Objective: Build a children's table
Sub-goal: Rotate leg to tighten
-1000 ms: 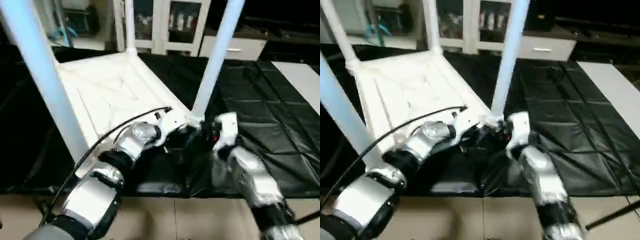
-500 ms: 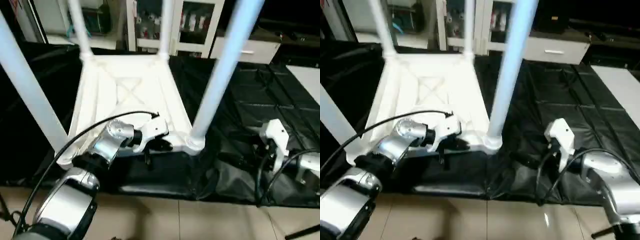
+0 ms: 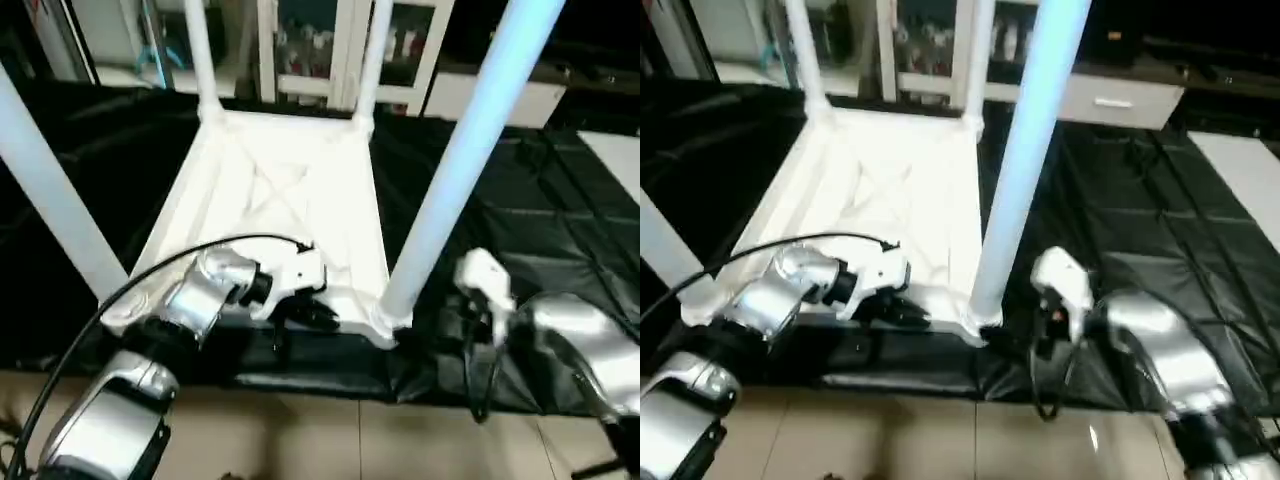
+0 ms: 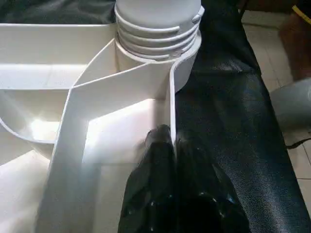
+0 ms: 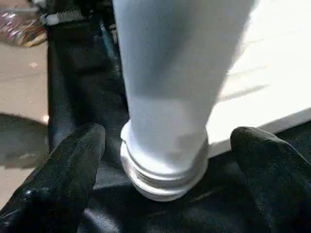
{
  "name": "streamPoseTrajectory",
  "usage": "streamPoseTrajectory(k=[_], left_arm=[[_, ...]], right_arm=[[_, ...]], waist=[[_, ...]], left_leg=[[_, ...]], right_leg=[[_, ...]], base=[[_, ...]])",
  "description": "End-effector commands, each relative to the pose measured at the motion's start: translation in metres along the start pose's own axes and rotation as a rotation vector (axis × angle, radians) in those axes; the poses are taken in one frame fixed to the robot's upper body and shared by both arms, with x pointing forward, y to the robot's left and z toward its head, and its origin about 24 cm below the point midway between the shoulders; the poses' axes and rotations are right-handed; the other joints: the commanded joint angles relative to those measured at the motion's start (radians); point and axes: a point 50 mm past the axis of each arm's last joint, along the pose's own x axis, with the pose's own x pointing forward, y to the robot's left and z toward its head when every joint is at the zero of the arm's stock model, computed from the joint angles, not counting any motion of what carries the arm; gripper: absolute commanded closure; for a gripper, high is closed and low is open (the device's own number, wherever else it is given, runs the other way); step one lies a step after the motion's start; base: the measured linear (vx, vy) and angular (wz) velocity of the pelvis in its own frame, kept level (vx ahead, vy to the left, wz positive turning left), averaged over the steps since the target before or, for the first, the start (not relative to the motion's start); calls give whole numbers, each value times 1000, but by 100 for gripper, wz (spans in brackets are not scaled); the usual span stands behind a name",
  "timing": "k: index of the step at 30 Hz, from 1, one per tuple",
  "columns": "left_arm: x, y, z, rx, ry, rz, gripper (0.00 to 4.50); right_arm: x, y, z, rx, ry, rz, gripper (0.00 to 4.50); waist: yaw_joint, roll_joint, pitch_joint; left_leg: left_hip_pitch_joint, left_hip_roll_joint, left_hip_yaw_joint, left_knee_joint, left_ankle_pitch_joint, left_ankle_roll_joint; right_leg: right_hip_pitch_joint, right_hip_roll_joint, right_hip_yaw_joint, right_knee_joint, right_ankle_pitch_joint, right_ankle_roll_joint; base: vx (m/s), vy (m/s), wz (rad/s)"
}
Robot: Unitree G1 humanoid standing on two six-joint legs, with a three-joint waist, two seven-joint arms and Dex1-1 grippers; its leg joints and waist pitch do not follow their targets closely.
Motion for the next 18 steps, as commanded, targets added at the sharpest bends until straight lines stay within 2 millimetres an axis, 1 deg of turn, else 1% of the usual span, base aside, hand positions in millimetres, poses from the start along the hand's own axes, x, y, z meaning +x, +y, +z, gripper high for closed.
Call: streamPoseTrajectory(k=[1,2,3,4,5,7,8,10,12,13,14,18], left_arm=[[8,-6,-2,-8,8,-58,450],[7,-6,-2,-8,11,-56,450],[7,-6,-3,-9,13,-56,450],[7,-6,-3,-9,13,-56,450],[6,-6,-3,-8,16,-53,450],[6,-6,-4,-10,18,-50,450],[6,-6,-4,-12,20,-50,450],[6,-6,-4,-14,23,-50,450],[6,-6,-4,-17,25,-52,450],[6,-6,-4,-20,26,-54,450],[6,-6,-4,-20,27,-54,450],[6,-6,-5,-24,31,-58,450]], right_arm=[[0,-3,-3,-24,34,6,4],[1,-5,-2,-32,42,10,4],[2,-7,-2,-41,50,14,4],[2,-7,-2,-41,50,14,4],[3,-10,-2,-57,65,35,4],[3,-13,-1,-68,75,46,4],[3,-14,-1,-68,75,53,4],[4,-15,-1,-66,71,64,33],[5,-15,-1,-63,65,78,41],[6,-15,-1,-64,59,86,60],[7,-15,-1,-64,55,91,76],[10,-13,-3,-62,48,114,92]], waist=[[-3,-11,-54],[-2,-12,-54],[-2,-15,-56],[-1,-14,-56],[-4,-17,-56],[-4,-15,-54],[-4,-16,-56],[-2,-18,-56],[-1,-17,-57],[-2,-19,-57],[-1,-18,-58],[0,-16,-57]], left_leg=[[13,36,-6,-68,-175,93],[13,36,-6,-67,-171,94],[11,35,-6,-66,-156,99],[12,35,-6,-66,-156,101],[12,35,-6,-64,-164,104],[11,35,-6,-65,-168,100],[13,36,-5,-64,-170,101],[13,36,-5,-63,-159,107],[14,36,-5,-61,-147,111],[13,36,-4,-61,-142,116],[14,36,-4,-61,-143,116],[13,36,-4,-61,-165,109]], right_leg=[[46,-26,22,-42,-137,-261],[46,-27,22,-41,-133,-262],[49,-27,21,-38,-122,-265],[49,-27,21,-39,-121,-267],[49,-27,21,-38,-133,-270],[49,-27,21,-39,-146,-269],[48,-27,21,-39,-145,-271],[49,-26,21,-36,-128,-277],[50,-25,21,-33,-106,-284],[51,-25,21,-32,-95,-288],[50,-25,20,-32,-94,-290],[50,-24,20,-33,-113,-290]], base=[[0,0,0],[0,0,0],[0,0,0],[0,0,0],[0,0,0],[0,0,0],[0,0,0],[0,0,0],[0,0,0],[0,0,0],[0,0,0],[0,0,0]])
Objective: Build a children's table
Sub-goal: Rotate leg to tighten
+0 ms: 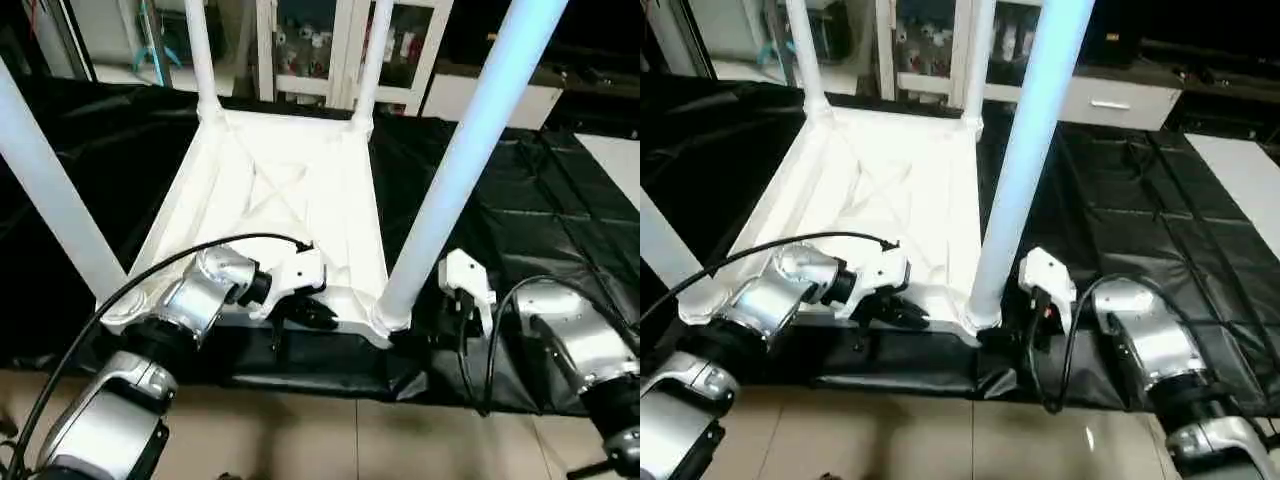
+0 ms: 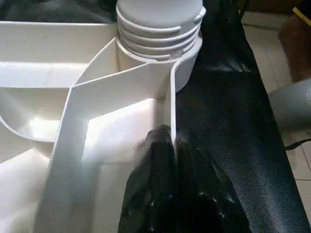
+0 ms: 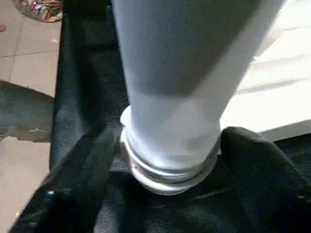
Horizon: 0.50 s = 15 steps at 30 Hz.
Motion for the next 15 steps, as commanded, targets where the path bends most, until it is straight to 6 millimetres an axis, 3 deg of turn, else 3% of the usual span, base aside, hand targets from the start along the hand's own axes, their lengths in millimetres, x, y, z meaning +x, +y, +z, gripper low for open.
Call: streamPoseTrajectory(k=[1,8,15], left_arm=[[8,-7,-4,-10,25,-62,450],[7,-7,-5,-11,32,-64,450],[6,-7,-5,-16,39,-70,450]], right_arm=[[-1,-2,2,-18,-1,14,119],[1,-2,0,-20,4,29,173],[3,-1,-1,-14,-11,32,179]], waist=[[1,-8,-58],[1,-9,-59],[1,-7,-58]], left_leg=[[13,35,-5,-65,-168,103],[13,34,-5,-65,-167,100],[13,34,-5,-66,-181,93]], right_leg=[[50,-25,21,-37,-112,-289],[50,-24,20,-36,-111,-291],[51,-24,20,-38,-127,-288]], base=[[0,0,0],[0,0,0],[0,0,0]])
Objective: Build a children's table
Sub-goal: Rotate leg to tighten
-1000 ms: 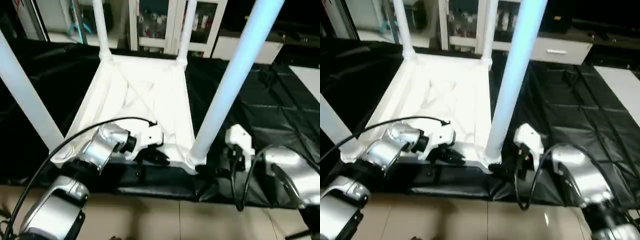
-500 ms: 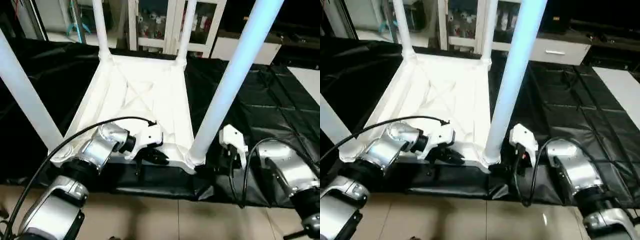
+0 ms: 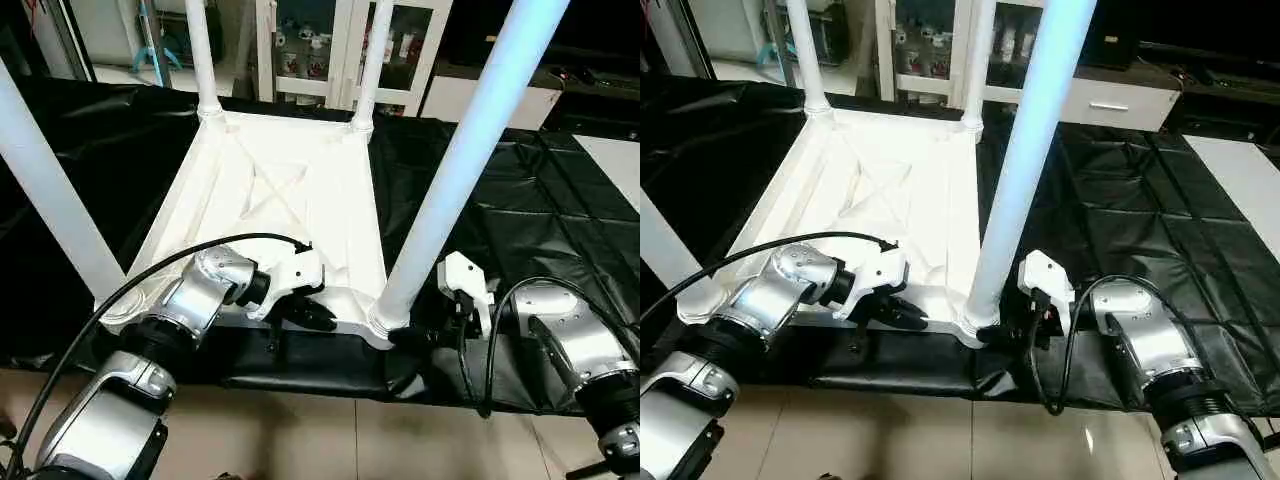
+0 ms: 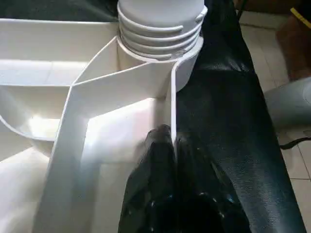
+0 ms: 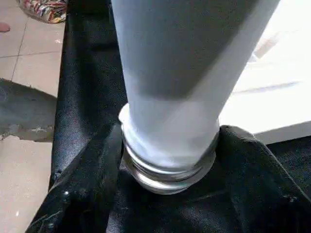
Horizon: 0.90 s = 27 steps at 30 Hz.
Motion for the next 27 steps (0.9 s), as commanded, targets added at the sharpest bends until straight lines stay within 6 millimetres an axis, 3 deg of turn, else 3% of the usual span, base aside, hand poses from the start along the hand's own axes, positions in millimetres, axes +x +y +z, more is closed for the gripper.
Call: streamPoseTrajectory(k=[1,3,6,8,9,10,11,12,14,15,16,18,20,21,23,25,27], left_arm=[[9,-7,-4,-8,34,-63,450],[9,-7,-4,-13,34,-58,450],[13,6,1,-63,5,84,450],[16,12,5,-70,-6,142,450],[17,14,7,-71,-11,163,450],[20,19,12,-77,-24,211,450],[22,23,16,-82,-34,253,450],[26,29,22,-86,-40,306,450],[29,36,29,-94,-49,383,450],[31,39,33,-104,-54,425,450],[33,44,38,-111,-60,484,450],[42,53,53,-122,-76,652,450],[44,54,56,-119,-78,690,450],[47,55,58,-111,-79,713,450],[50,56,61,-98,-85,741,450],[50,56,61,-94,-87,741,450],[49,55,58,-86,-84,730,450]], right_arm=[[2,2,-1,21,-15,5,180],[1,2,-2,54,-32,-22,180],[4,-10,-15,122,18,-251,180],[6,-12,-20,146,53,-322,181],[7,-13,-22,160,58,-346,181],[12,-14,-23,198,45,-396,181],[16,-15,-23,232,32,-442,181],[22,-18,-23,269,17,-524,186],[30,-20,-22,299,11,-609,201],[34,-21,-21,307,13,-645,209],[40,-23,-20,309,20,-719,219],[62,-27,-15,323,14,-883,229],[69,-28,-11,322,7,-912,254],[78,-27,-7,311,0,-924,262],[92,-23,1,286,-28,-897,283],[95,-21,6,274,-65,-870,297],[94,-20,15,285,-150,-845,317]], waist=[[1,-6,-57],[1,-6,-57],[-3,-1,-54],[-13,-5,-49],[-17,-6,-48],[-20,1,-48],[-29,-3,-49],[-31,1,-49],[-40,-3,-49],[-45,4,-51],[-49,0,-51],[-60,5,-51],[-68,5,-60],[-68,8,-61],[-69,4,-61],[-67,7,-62],[-64,8,-69]], left_leg=[[13,34,-5,-68,-181,95],[12,33,-5,-68,-184,94],[12,32,-7,-73,-207,71],[12,30,-12,-78,-308,23],[10,27,-13,-78,-325,16],[13,26,-17,-79,-350,3],[9,25,-20,-80,-360,-6],[8,24,-22,-82,-366,-9],[7,20,-24,-81,-392,-22],[6,19,-27,-81,-385,-28],[6,20,-27,-80,-382,-27],[5,18,-27,-80,-381,-30],[-4,17,-29,-79,-339,-28],[-4,17,-27,-78,-321,-21],[-4,16,-21,-74,-286,13],[-7,16,-21,-73,-255,38],[-2,18,-17,-66,-195,68]], right_leg=[[50,-24,20,-41,-129,-287],[51,-24,20,-42,-133,-287],[47,-24,20,-46,-168,-277],[44,-25,19,-62,-314,-231],[43,-24,18,-65,-346,-217],[40,-24,18,-71,-393,-194],[41,-23,16,-73,-406,-179],[42,-24,15,-76,-415,-173],[37,-23,11,-82,-469,-146],[37,-23,10,-83,-477,-136],[34,-23,10,-85,-460,-138],[30,-21,9,-84,-445,-147],[42,-23,8,-77,-378,-159],[40,-22,10,-76,-342,-169],[42,-17,11,-69,-236,-206],[48,-19,11,-62,-184,-220],[50,-20,12,-52,-80,-252]], base=[[0,0,0],[0,0,0],[0,0,0],[0,0,0],[0,0,0],[0,0,0],[0,0,0],[0,0,0],[0,0,0],[0,0,0],[0,0,0],[0,0,0],[0,0,0],[0,0,0],[0,0,0],[0,0,0],[0,0,0]])
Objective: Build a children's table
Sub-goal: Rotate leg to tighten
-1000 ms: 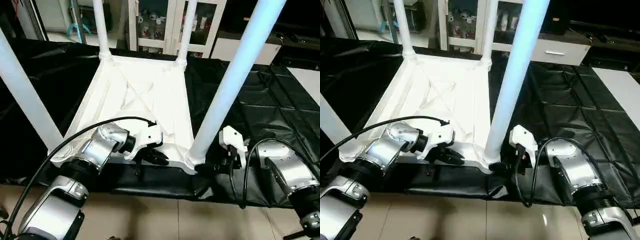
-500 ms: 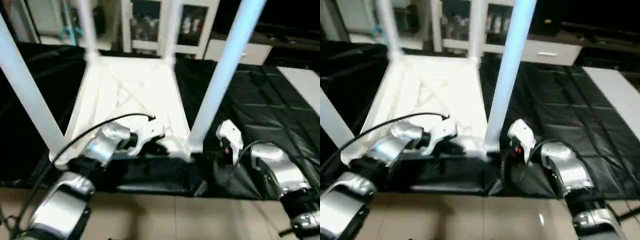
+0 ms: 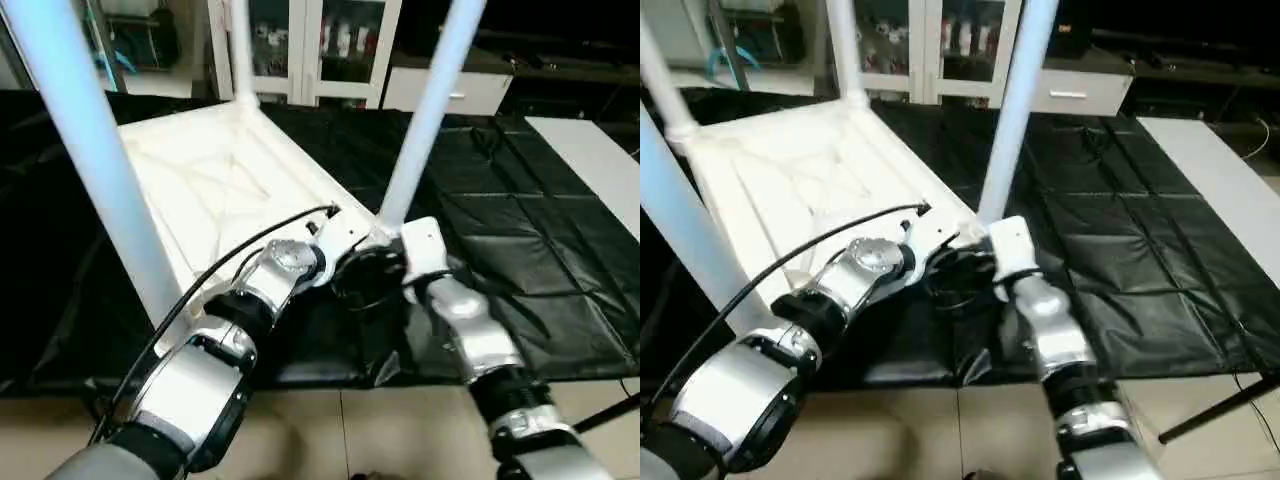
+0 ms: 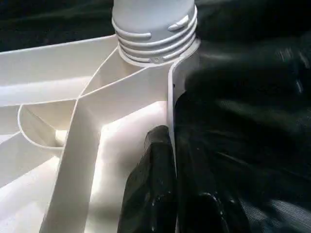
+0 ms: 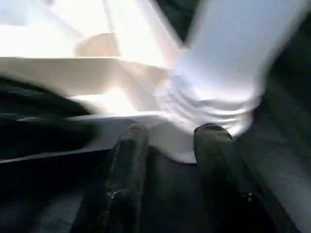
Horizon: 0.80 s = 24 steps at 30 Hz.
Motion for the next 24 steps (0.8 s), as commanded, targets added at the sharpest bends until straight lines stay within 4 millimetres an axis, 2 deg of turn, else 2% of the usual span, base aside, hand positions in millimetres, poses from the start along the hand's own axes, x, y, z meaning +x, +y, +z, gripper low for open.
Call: streamPoseTrajectory(k=[1,2,3,4,5,8,11,12,13,14,15,16,17,19,21,24], left_arm=[[-1,3,19,33,-114,13,450],[-2,4,16,35,-110,9,450],[-3,5,14,37,-105,8,450],[-3,6,12,39,-99,6,450],[-5,6,9,44,-98,-10,450],[-8,7,3,62,-92,-64,450],[-12,7,-5,83,-80,-124,450],[-13,7,-7,87,-77,-138,450],[-13,7,-7,88,-76,-140,450],[-18,8,-13,105,-66,-189,450],[-20,9,-18,105,-50,-215,450],[-23,9,-21,109,-40,-237,450],[-23,9,-21,110,-40,-241,450],[-31,5,-28,138,-55,-373,450],[-38,-1,-32,147,-64,-501,450],[-46,-10,-37,183,-74,-636,450]], right_arm=[[-2,7,3,55,-43,67,325],[-4,5,7,90,-75,83,325],[-6,2,9,111,-95,89,325],[-8,0,11,134,-116,95,325],[-14,-7,12,143,-123,106,325],[-25,-25,10,65,-108,96,301],[-39,-43,11,43,-100,112,288],[-42,-47,12,38,-96,123,260],[-43,-48,12,37,-95,125,260],[-56,-59,15,-5,-82,185,249],[-65,-66,16,-36,-61,222,246],[-71,-72,18,-68,-44,246,223],[-72,-72,18,-71,-43,247,223],[-86,-88,21,-146,-2,294,203],[-92,-94,22,-173,27,339,185],[-96,-94,26,-177,34,444,160]], waist=[[14,-1,-76],[19,3,-78],[23,0,-77],[24,-1,-75],[29,5,-72],[36,3,-67],[52,4,-61],[53,4,-61],[53,2,-59],[54,2,-60],[57,1,-60],[58,0,-59],[61,1,-59],[64,-2,-57],[62,-6,-58],[64,-7,-59]], left_leg=[[4,18,-6,-63,-140,107],[6,19,-5,-61,-84,137],[7,19,-2,-58,-76,154],[6,21,-2,-58,-71,166],[8,23,-1,-59,-84,182],[13,26,2,-61,-115,162],[15,24,3,-67,-172,127],[17,25,4,-66,-181,122],[13,24,2,-69,-199,114],[13,24,1,-69,-206,104],[14,27,0,-70,-208,104],[16,27,1,-69,-207,106],[14,29,0,-69,-197,110],[14,28,2,-69,-207,109],[10,27,2,-68,-206,108],[13,31,2,-67,-209,111]], right_leg=[[69,-21,17,-38,-6,-269],[69,-21,17,-30,60,-294],[68,-21,17,-29,79,-302],[68,-23,18,-27,84,-309],[67,-25,17,-32,47,-314],[64,-23,18,-38,-27,-298],[64,-23,20,-50,-126,-266],[61,-24,22,-50,-134,-262],[63,-23,21,-53,-165,-251],[64,-25,21,-54,-185,-238],[65,-25,21,-55,-188,-233],[63,-24,22,-55,-188,-231],[64,-25,23,-53,-179,-231],[60,-27,22,-57,-211,-228],[60,-27,23,-56,-223,-227],[58,-29,23,-53,-225,-239]], base=[[0,0,0],[0,0,0],[0,0,0],[0,0,0],[0,0,0],[0,0,0],[0,0,0],[0,0,0],[0,0,0],[0,0,0],[0,0,0],[0,0,0],[0,0,0],[0,0,0],[0,0,0],[0,0,0]])
